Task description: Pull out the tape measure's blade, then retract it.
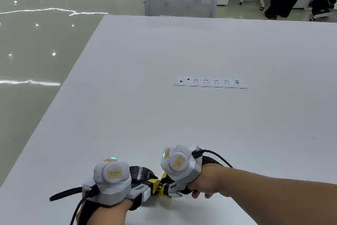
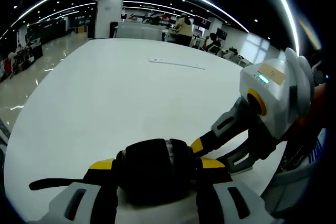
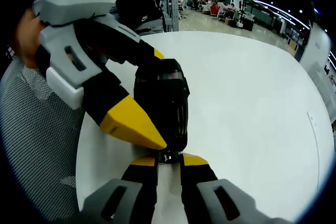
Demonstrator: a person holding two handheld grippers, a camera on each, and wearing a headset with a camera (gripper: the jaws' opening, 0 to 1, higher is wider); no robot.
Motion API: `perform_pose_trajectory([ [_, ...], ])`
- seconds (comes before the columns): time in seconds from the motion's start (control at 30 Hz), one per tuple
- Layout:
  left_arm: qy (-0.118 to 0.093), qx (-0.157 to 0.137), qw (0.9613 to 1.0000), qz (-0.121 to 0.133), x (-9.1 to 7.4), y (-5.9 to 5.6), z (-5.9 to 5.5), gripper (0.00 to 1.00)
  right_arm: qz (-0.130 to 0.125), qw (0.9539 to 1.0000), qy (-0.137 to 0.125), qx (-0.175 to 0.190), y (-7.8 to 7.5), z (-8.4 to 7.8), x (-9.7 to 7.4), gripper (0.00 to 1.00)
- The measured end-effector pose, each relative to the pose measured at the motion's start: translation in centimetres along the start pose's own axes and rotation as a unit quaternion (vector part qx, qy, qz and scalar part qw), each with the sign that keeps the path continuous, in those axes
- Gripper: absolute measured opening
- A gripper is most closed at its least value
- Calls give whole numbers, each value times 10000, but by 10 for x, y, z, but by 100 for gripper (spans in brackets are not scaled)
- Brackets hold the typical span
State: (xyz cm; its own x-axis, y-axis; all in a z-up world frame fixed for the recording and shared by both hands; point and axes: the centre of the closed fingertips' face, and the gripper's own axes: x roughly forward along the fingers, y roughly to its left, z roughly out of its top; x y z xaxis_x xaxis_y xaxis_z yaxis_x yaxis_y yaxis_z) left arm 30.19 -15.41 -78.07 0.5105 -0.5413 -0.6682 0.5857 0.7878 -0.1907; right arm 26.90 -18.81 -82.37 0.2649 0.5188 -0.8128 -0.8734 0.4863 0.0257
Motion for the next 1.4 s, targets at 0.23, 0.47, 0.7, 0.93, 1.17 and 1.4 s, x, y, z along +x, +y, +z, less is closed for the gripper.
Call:
perform_pose_trajectory([
  [0.23,19,137,9992,-384,-3,0,3,57,-215,9997,-99,6,-1,1,-7,15],
  [0.47,13,596,9966,-567,-12,4,20,59,-365,9979,-457,291,-3,-1,-25,16],
  [0.7,-96,1015,9900,-974,-21,2,25,72,-323,9937,-761,752,1,-11,-54,44],
  [0.93,-253,1233,9815,-1441,-30,-8,18,100,-668,9873,-1083,948,0,-25,-89,52],
  [1.17,-433,1439,9754,-1614,-43,-9,19,100,-1085,9765,-1272,1363,0,-58,-120,63],
  [1.4,-407,1586,9745,-1535,-50,11,17,100,-1453,9706,-1245,1458,5,-92,-153,73],
])
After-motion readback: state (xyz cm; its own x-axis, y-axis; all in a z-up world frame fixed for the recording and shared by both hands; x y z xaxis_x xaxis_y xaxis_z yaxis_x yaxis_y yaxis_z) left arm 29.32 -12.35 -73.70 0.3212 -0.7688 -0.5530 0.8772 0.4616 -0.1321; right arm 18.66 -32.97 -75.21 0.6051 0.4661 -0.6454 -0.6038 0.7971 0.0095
